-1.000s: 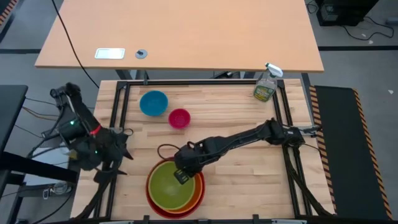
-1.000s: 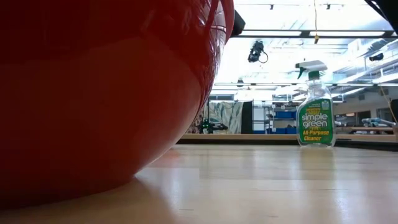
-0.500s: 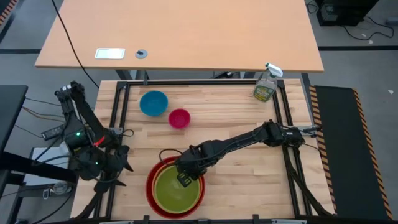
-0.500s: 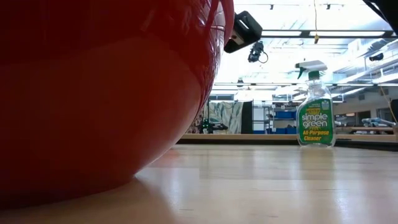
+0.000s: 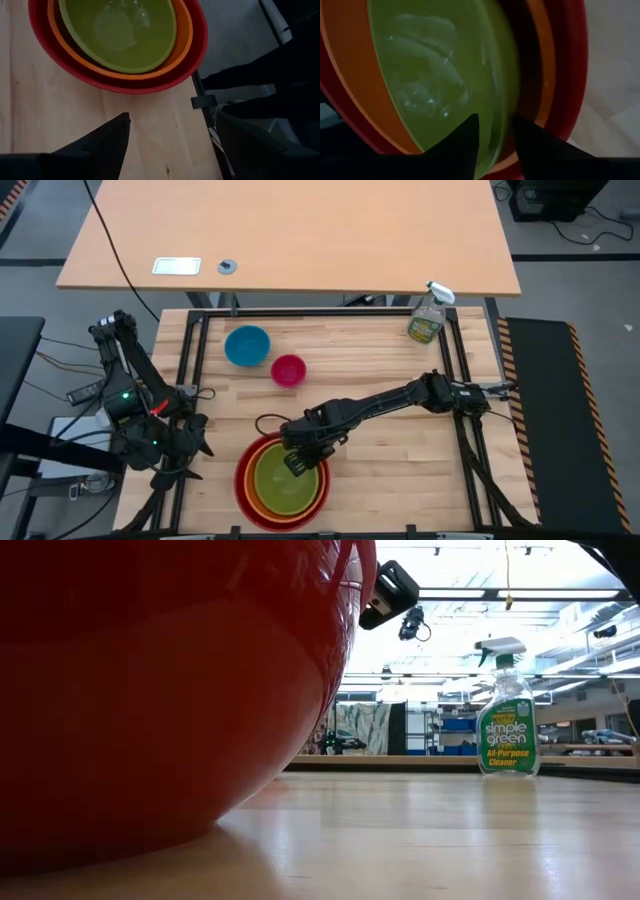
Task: Nest bowls inside each other
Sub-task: Stack the green bowl on top of the orange bowl, then stack the blue bowl on top of the green bowl
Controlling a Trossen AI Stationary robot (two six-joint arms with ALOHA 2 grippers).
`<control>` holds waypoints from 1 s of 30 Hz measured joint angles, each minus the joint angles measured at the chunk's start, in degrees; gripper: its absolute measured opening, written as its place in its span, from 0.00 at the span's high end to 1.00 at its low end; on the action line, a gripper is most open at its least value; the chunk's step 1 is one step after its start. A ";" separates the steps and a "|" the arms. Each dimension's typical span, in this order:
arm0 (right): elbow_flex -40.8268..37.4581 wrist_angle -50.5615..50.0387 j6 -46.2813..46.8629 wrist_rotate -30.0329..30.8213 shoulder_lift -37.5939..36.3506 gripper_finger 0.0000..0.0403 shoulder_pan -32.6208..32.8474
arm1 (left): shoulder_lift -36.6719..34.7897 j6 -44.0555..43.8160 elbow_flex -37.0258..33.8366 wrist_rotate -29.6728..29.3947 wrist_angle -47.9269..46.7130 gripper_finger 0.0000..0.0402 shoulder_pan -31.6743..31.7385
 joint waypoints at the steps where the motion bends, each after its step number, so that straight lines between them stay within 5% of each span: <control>1: 0.00 0.01 -0.02 -0.23 0.00 0.68 -0.07 | 0.00 -0.17 0.00 0.00 -0.01 0.26 0.00; 10: 0.00 -1.90 0.39 -3.38 -2.51 0.67 -1.39 | 0.00 -0.67 0.00 -0.45 0.06 0.26 0.06; 19: 0.00 -10.94 -1.84 4.98 -8.48 0.67 -2.10 | -0.09 -8.26 0.00 -8.39 -3.22 0.26 2.79; 26: 0.00 -10.94 -7.37 15.29 -11.31 0.67 -3.51 | -0.09 -7.48 0.00 -14.31 -16.14 0.26 13.32; 30: 0.00 -12.29 -13.62 18.04 -11.58 0.67 -5.97 | -0.07 1.45 -0.44 -14.56 -18.63 0.26 23.87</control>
